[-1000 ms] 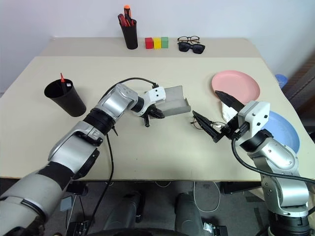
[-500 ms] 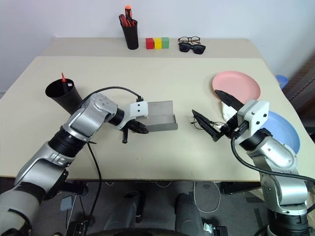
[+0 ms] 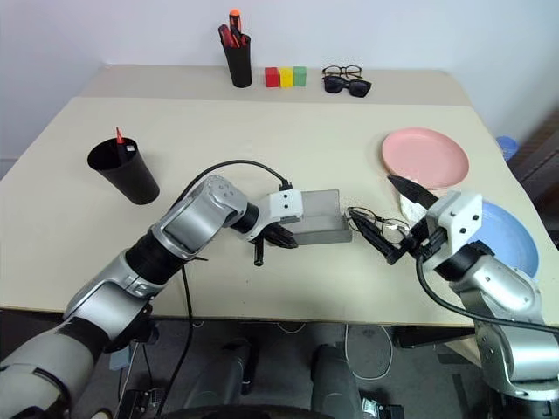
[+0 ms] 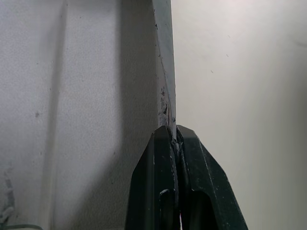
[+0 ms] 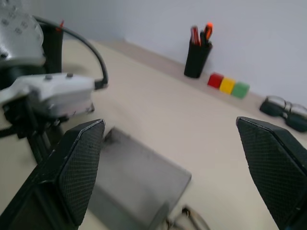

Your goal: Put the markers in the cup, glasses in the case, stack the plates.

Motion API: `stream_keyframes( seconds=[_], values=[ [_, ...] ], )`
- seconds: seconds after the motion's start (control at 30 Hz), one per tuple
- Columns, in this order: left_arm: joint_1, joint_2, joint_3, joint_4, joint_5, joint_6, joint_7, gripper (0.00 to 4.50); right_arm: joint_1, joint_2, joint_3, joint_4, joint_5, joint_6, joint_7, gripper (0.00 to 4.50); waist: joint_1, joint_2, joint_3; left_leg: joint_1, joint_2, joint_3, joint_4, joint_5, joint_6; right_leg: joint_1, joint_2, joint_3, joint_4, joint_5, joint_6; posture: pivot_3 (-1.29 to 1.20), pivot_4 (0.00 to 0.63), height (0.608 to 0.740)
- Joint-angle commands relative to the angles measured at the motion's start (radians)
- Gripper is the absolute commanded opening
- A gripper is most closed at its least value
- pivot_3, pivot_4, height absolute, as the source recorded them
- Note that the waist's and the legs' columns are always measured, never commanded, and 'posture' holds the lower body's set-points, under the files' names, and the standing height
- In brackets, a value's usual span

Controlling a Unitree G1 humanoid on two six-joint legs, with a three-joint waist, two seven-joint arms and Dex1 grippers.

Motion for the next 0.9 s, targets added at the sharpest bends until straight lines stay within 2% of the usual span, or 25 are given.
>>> stream_keyframes(
  seconds=[0.03, 0.53, 0.8, 0.83, 0.87, 0.9],
  values=[
    [-0.015, 0.019, 0.008, -0.020, -0.013, 0.005, 0.014, 0.03, 0.086, -0.023, -0.082, -0.086, 0.035, 0.009, 0.020, 4.50, -0.001, 0.000, 0.000, 0.000, 0.000, 0.000, 0.000, 0.000, 0.000, 0.000, 0.000, 0.000, 0.000, 0.000, 0.000, 0.00, 0.150, 0.739],
    [0.035, 0.151, -0.001, -0.101, -0.067, -0.024, -0.003, 0.03, 0.566, -0.001, -0.390, -0.208, 0.165, 0.037, 0.193, 4.50, 0.002, 0.001, -0.001, 0.000, 0.001, 0.000, 0.000, 0.000, 0.000, 0.000, -0.001, 0.000, -0.001, -0.002, 0.000, 0.00, 0.150, 0.739],
    [0.048, 0.161, -0.005, -0.113, -0.086, -0.039, 0.001, 0.03, 0.603, 0.000, -0.427, -0.196, 0.176, 0.033, 0.219, 4.50, 0.002, 0.001, -0.001, 0.000, 0.004, 0.001, 0.000, -0.003, -0.003, 0.000, -0.002, 0.000, -0.003, -0.002, 0.000, 0.00, 0.150, 0.739],
    [0.049, 0.160, -0.003, -0.110, -0.085, -0.040, 0.007, 0.59, 0.599, -0.002, -0.425, -0.196, 0.175, 0.035, 0.215, 4.50, 0.003, 0.001, -0.001, 0.000, 0.004, 0.001, 0.000, -0.003, -0.003, 0.000, -0.002, 0.000, -0.004, -0.002, 0.000, 0.00, 0.150, 0.739],
    [0.051, 0.163, -0.005, -0.111, -0.084, -0.049, 0.004, 0.87, 0.595, -0.004, -0.423, -0.197, 0.172, 0.037, 0.211, 4.50, 0.003, 0.001, -0.001, -0.001, 0.004, 0.001, 0.000, -0.003, -0.003, 0.000, -0.002, 0.000, -0.004, -0.002, 0.000, 0.00, 0.150, 0.739],
    [0.052, 0.165, -0.005, -0.111, -0.084, -0.053, 0.003, 1.34, 0.592, -0.006, -0.421, -0.197, 0.165, 0.042, 0.205, 4.50, 0.003, 0.001, -0.001, -0.001, 0.004, 0.001, 0.000, -0.003, -0.003, 0.000, -0.002, 0.000, -0.004, -0.002, 0.000, 0.00, 0.150, 0.739]
  ],
)
